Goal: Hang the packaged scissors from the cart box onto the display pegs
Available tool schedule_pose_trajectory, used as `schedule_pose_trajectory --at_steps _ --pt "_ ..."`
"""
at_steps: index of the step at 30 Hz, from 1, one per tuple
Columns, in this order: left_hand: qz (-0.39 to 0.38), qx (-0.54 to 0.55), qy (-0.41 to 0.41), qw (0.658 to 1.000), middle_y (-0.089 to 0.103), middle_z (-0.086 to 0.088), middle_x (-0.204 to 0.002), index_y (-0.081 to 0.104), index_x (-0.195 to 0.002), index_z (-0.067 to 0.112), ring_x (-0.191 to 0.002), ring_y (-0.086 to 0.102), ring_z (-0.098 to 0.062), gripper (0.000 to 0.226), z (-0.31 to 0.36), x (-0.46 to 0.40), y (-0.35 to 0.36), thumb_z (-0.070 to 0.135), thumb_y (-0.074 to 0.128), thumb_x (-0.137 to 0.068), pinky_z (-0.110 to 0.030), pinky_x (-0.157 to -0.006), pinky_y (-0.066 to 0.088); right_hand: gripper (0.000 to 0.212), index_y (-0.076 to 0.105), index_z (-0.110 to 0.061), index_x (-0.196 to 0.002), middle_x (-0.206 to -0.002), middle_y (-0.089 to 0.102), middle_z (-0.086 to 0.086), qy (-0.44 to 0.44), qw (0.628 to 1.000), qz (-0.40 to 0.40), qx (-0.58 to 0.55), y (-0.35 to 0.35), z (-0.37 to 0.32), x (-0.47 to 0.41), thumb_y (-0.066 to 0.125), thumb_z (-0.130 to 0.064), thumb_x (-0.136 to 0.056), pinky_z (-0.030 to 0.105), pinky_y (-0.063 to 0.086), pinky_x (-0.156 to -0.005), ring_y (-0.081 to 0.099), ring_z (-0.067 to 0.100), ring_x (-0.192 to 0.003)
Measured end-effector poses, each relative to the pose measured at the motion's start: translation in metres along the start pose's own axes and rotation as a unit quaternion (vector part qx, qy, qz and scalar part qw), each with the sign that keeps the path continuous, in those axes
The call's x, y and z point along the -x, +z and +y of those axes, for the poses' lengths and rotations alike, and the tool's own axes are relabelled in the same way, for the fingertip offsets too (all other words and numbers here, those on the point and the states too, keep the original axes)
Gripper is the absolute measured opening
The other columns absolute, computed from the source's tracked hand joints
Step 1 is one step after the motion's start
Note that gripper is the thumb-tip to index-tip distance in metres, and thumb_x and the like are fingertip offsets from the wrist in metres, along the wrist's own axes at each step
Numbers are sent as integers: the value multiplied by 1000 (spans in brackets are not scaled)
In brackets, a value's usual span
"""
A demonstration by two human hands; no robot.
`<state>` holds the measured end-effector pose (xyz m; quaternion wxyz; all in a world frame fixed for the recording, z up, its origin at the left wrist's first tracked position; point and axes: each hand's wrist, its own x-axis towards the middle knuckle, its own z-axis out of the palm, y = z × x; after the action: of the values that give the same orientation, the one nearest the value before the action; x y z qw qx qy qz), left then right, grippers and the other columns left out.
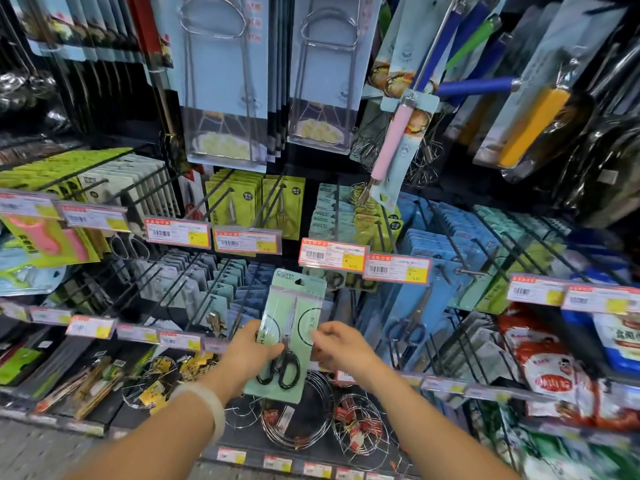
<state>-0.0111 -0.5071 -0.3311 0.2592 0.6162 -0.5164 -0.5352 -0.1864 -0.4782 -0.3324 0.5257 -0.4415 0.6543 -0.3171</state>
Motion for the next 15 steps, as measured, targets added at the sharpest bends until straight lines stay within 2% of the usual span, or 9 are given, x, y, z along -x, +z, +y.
schedule_pose_trajectory --at_steps 2,4,6,9,10,11,13,15 --pt "-8 -18 15 1000 66 -9 -100 55 -110 9 -94 62 -25 30 2 0 10 2 66 -83 -38 -87 52 10 54 -21 -87 -76 59 -4 -37 999 30 19 7 5 3 64 -20 -87 37 55 -81 60 12 -75" --pt "-15 -27 32 999 65 -7 -100 55 -114 8 -95 62 -24 32 5 0 17 4 65 -84 -34 -83 50 24 45 -21 -75 -65 51 -2 -59 995 76 22 4 6 6 61 -9 -88 35 55 -70 53 11 -62" --pt "-11 -36 59 998 65 -7 -105 56 -117 7 -99 61 -24 30 10 -1 21 8 62 -87 -32 -87 48 27 42 -22 -73 -62 49 -1 -82 990 106 37 -2 3 7 59 -8 -89 33 51 -65 50 13 -59" --pt "6 -58 88 994 64 -9 -118 55 -124 9 -107 60 -26 35 20 -4 22 18 58 -91 -37 -95 48 18 46 -21 -83 -69 52 1 -109 983 138 44 -12 -5 6 59 -10 -89 39 52 -78 50 15 -67" --pt "11 -53 101 993 65 -9 -115 55 -124 10 -103 62 -25 34 25 -6 23 18 57 -91 -38 -90 51 14 48 -19 -89 -73 53 3 -116 982 145 32 -15 -8 4 59 -10 -90 41 52 -81 51 16 -71" --pt "17 -53 114 992 67 -7 -105 57 -122 10 -91 63 -21 31 30 -8 23 18 57 -92 -34 -79 53 13 49 -17 -96 -78 54 6 -120 981 153 24 -18 -12 2 58 -10 -90 43 51 -83 52 18 -75" --pt "33 -59 136 988 61 -4 -84 62 -115 10 -68 56 -12 24 40 -10 24 15 56 -92 -23 -59 48 19 51 -11 -109 -79 55 5 -124 978 168 21 -22 -19 -3 58 -10 -90 43 51 -84 52 19 -79" --pt "45 -46 139 988 57 -5 -74 65 -110 11 -66 52 -19 21 46 -15 26 15 57 -91 -29 -63 49 33 50 -6 -122 -76 54 -1 -122 975 185 22 -24 -23 -9 57 -11 -91 41 49 -84 53 19 -80"
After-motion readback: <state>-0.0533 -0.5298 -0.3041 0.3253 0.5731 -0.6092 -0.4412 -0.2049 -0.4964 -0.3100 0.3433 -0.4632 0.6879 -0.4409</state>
